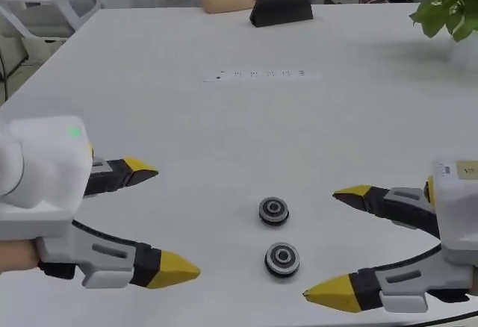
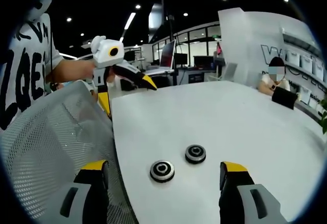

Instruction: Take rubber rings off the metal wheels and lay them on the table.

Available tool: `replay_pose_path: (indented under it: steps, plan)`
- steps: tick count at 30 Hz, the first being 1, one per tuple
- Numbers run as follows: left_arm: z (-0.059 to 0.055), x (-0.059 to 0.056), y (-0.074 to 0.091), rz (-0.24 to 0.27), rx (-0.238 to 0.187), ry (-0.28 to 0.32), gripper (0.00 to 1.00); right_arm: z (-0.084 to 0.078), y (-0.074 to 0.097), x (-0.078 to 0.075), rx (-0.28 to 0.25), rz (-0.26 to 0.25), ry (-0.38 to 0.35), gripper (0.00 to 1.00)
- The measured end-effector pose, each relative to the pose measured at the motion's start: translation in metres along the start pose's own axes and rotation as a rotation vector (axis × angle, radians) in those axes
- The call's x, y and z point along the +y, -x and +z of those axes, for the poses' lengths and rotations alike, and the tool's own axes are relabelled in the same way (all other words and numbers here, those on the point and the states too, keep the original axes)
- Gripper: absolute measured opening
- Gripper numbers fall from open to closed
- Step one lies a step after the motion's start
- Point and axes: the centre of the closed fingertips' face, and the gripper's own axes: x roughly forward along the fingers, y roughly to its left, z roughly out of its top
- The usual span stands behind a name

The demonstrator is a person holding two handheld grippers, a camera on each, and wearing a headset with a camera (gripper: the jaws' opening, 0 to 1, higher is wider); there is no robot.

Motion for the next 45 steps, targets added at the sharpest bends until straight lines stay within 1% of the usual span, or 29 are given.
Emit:
replay_pose_path:
  steps: [8, 11, 14, 17, 20, 24, 29, 33, 38, 45]
  plan:
    - [0.007, -0.007, -0.010, -0.032, -0.013, -0.021, 0.81, -0.005, -0.002, -0.001, 0.011, 0.001, 0.006, 0.86]
    - [0.011, -0.009, -0.013, -0.041, -0.027, -0.028, 0.80, -0.007, -0.001, 0.001, 0.020, 0.008, 0.016, 0.85]
    - [0.013, -0.012, -0.018, -0.056, -0.027, -0.037, 0.80, -0.009, -0.002, 0.001, 0.024, 0.013, 0.020, 0.83]
    - [0.014, -0.015, -0.023, -0.073, -0.018, -0.051, 0.78, -0.010, -0.002, 0.001, 0.024, 0.015, 0.028, 0.80]
    - [0.016, -0.019, -0.027, -0.087, -0.021, -0.056, 0.78, -0.012, -0.002, 0.000, 0.021, 0.017, 0.025, 0.78]
    - [0.016, -0.024, -0.034, -0.107, -0.009, -0.070, 0.77, -0.014, -0.003, 0.000, 0.021, 0.019, 0.027, 0.76]
    - [0.017, -0.026, -0.040, -0.121, -0.018, -0.066, 0.72, -0.019, -0.003, -0.001, 0.029, 0.021, 0.022, 0.73]
    - [0.016, -0.028, -0.045, -0.125, -0.011, -0.075, 0.73, -0.020, -0.002, 0.000, 0.025, 0.023, 0.020, 0.70]
    - [0.018, -0.030, -0.051, -0.137, -0.006, -0.089, 0.72, -0.025, -0.002, 0.001, 0.034, 0.031, 0.024, 0.68]
    - [0.016, -0.037, -0.060, -0.160, 0.014, -0.098, 0.71, -0.030, -0.003, 0.000, 0.039, 0.037, 0.024, 0.65]
